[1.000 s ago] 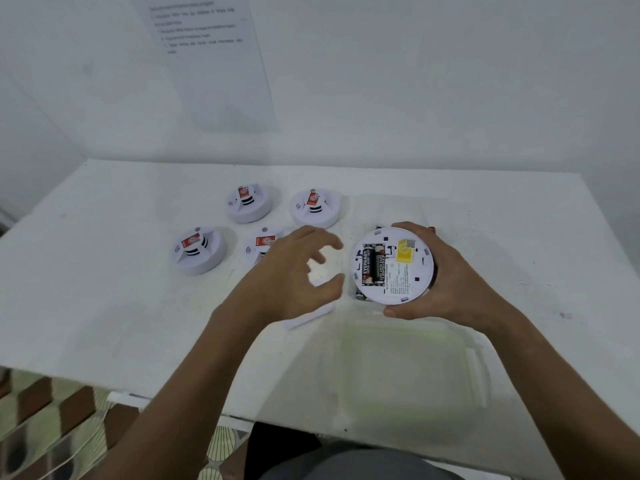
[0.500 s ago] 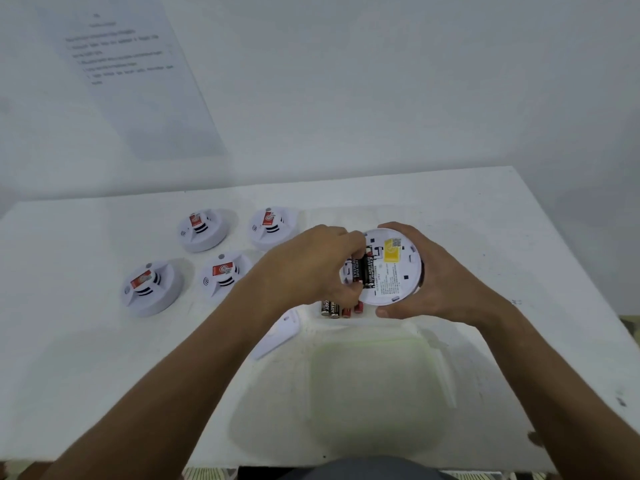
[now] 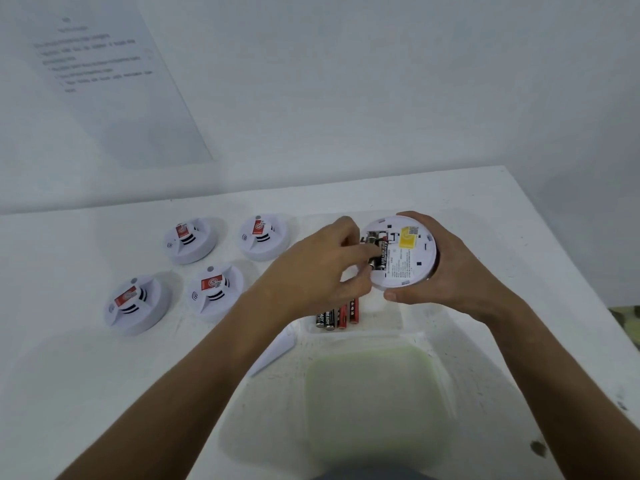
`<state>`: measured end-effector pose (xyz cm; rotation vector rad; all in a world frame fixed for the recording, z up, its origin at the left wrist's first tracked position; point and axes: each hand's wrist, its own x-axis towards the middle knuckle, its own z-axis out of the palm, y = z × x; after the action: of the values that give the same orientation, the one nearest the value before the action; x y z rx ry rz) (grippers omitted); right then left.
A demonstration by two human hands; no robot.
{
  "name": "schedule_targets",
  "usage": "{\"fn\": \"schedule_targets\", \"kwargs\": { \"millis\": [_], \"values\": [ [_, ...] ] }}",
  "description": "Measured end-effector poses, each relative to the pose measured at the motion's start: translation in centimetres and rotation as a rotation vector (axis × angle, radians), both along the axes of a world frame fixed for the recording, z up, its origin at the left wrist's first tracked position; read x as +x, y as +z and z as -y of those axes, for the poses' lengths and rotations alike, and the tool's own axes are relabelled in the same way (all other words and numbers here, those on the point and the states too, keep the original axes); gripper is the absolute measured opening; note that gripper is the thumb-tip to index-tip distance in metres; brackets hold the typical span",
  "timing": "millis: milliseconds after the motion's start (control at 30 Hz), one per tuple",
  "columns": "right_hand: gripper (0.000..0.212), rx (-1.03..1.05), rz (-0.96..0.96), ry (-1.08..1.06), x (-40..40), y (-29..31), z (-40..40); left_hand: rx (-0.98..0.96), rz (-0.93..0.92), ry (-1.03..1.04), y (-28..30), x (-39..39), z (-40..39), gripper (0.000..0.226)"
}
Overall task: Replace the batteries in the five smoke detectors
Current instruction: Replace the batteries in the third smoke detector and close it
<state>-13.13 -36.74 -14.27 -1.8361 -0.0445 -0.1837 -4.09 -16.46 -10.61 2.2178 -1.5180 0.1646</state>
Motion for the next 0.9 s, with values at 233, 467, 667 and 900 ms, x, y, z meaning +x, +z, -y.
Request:
{"fn": "schedule_targets", "kwargs": {
  "millis": [233, 467, 667, 900],
  "values": [
    [0.093, -0.030, -0.007, -0.015, -0.5, -0.3, 0.5, -0.089, -0.305, 0.096, 0.4, -0.3, 0.8, 0.018],
    [0.094, -0.061, -0.015, -0.099, -2.3, -0.5, 2.0, -0.308, -0.659, 0.427, -0.1, -0.2, 0.5, 0.012],
    [0.095, -0.072, -0.046, -0.124, -3.8, -0.8, 3.0, 0.135, -0.596, 0.346, -2.4, -1.2, 0.6, 0.017],
    [0.096, -0.077, -0.063, -0.092, -3.7, -1.3, 2.4, 0.355, -0.390, 0.354, -5.2, -1.3, 2.6, 0.034]
  ]
}}
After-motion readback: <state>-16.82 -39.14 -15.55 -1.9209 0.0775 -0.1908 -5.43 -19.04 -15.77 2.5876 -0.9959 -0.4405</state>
